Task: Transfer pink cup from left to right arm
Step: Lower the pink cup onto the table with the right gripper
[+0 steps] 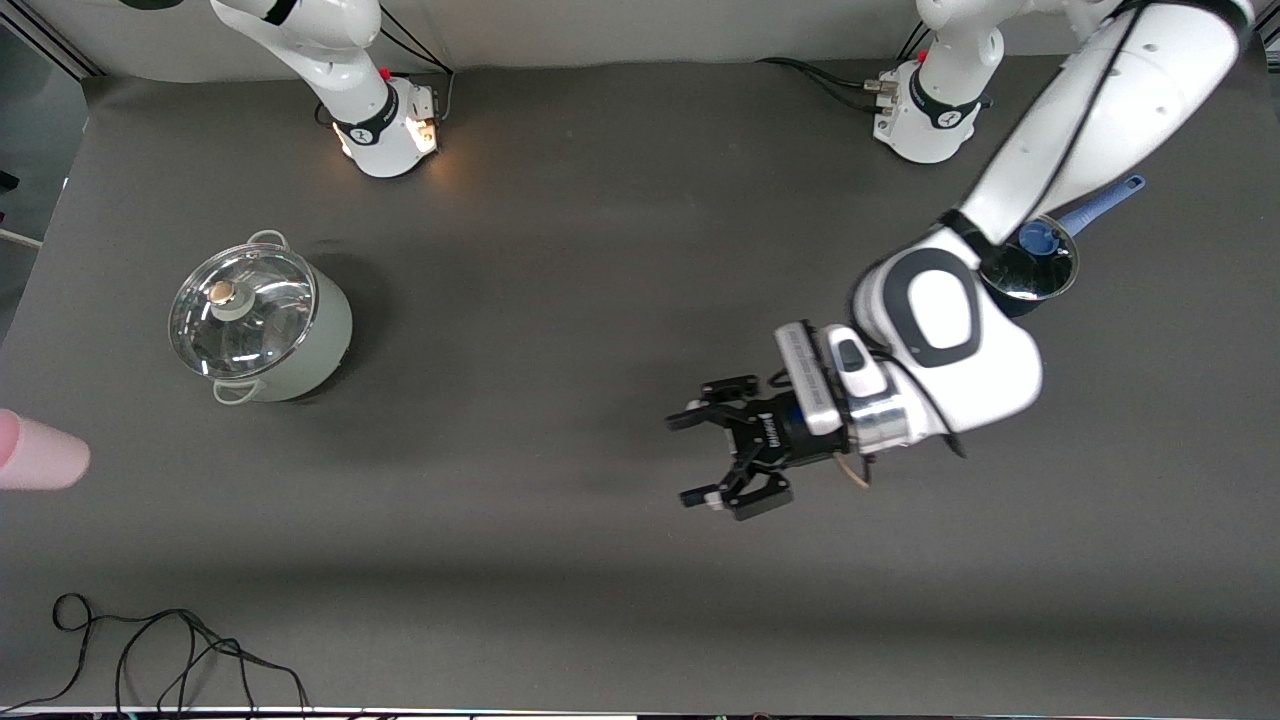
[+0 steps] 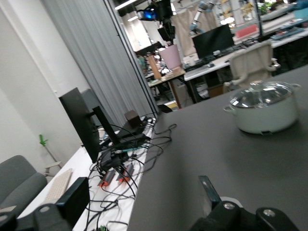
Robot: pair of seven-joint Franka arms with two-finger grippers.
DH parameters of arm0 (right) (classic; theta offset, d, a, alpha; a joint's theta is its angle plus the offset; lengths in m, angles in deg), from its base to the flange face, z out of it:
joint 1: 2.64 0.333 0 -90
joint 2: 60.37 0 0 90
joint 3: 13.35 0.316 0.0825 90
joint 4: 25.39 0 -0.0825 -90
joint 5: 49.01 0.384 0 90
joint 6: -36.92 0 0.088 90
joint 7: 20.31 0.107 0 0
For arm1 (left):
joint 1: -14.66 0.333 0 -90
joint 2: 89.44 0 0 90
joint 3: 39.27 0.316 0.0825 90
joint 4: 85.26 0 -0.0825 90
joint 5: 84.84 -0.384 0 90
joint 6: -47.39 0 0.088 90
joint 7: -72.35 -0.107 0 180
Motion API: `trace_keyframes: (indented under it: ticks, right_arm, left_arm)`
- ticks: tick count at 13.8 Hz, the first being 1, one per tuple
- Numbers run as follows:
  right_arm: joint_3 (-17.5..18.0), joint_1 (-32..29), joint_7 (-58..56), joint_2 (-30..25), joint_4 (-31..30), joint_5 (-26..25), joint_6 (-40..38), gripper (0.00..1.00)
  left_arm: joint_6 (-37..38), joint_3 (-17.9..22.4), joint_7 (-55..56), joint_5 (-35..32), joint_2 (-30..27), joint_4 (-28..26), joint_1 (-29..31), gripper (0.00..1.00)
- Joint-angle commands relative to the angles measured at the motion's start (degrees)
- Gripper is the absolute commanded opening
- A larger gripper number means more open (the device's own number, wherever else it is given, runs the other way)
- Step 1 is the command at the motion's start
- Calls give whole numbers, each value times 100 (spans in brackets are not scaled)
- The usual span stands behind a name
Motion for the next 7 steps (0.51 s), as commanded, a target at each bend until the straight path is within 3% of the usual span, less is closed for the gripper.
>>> trace_keyframes:
  ticks: [1, 4, 7]
  right_arm:
    - [40, 71, -995, -47, -390, -22, 14, 0]
    - [84, 176, -1032, 198, -934, -461, 845, 0]
    - [93, 264, -1041, 234, -1856, -488, 2059, 0]
  left_arm:
    - [934, 72, 600, -940, -487, -527, 698, 100]
    - [2253, 213, 1515, -2505, -566, -413, 1234, 100]
    - [3343, 309, 1613, -3130, -942, -413, 1666, 100]
